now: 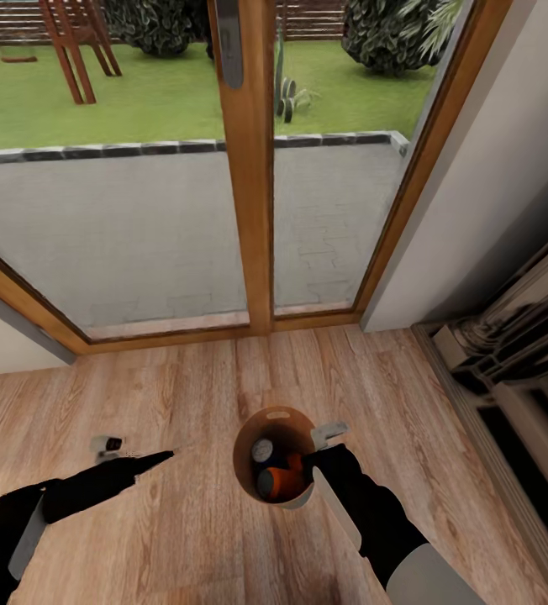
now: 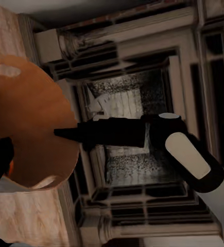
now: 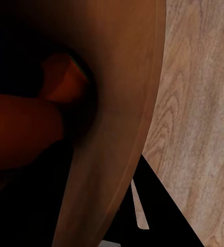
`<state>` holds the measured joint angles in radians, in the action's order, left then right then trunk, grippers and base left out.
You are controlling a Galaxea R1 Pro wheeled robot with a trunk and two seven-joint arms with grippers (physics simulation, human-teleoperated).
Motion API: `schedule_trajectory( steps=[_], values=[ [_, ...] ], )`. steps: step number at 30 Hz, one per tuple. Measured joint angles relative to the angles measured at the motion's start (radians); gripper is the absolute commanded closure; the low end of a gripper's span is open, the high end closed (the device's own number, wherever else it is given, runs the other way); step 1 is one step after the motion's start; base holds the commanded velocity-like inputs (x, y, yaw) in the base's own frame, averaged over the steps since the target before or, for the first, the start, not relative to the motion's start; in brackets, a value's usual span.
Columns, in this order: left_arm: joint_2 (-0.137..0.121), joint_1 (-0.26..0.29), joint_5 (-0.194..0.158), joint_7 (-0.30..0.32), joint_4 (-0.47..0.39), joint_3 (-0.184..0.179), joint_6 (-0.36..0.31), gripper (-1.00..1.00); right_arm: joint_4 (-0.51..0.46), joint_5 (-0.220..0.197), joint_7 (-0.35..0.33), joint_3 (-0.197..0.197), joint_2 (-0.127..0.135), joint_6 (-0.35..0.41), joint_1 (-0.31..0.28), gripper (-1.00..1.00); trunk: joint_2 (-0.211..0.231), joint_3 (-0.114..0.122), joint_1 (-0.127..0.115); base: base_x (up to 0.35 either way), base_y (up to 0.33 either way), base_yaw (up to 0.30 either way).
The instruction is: Put the three can of soda from the living room inside the tash can in the kitchen.
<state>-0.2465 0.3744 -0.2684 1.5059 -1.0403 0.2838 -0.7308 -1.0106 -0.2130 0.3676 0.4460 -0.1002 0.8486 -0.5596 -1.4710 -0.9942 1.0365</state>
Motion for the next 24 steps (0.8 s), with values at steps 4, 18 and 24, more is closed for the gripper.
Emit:
schedule_trajectory(
  steps=[4, 18, 24],
  values=[
    [-0.074, 0.000, 0.001, 0.014, 0.080, 0.014, 0.004, -1.00, -0.002, -0.001, -0.001, 0.000, 0.000, 0.001, 0.000, 1.00, 0.000, 0.000, 0.000, 0.000, 0.000, 0.000],
    [-0.094, 0.000, 0.112, -0.480, 0.232, 0.014, 0.216, -1.00, -0.009, -0.005, -0.004, -0.003, 0.002, 0.002, 0.000, 1.00, 0.000, 0.000, 0.000, 0.000, 0.000, 0.000],
    [-0.089, 0.000, 0.111, -0.548, 0.301, 0.015, 0.283, -1.00, -0.010, -0.001, -0.041, -0.006, 0.004, 0.004, 0.000, 1.00, 0.000, 0.000, 0.000, 0.000, 0.000, 0.000]
  ],
)
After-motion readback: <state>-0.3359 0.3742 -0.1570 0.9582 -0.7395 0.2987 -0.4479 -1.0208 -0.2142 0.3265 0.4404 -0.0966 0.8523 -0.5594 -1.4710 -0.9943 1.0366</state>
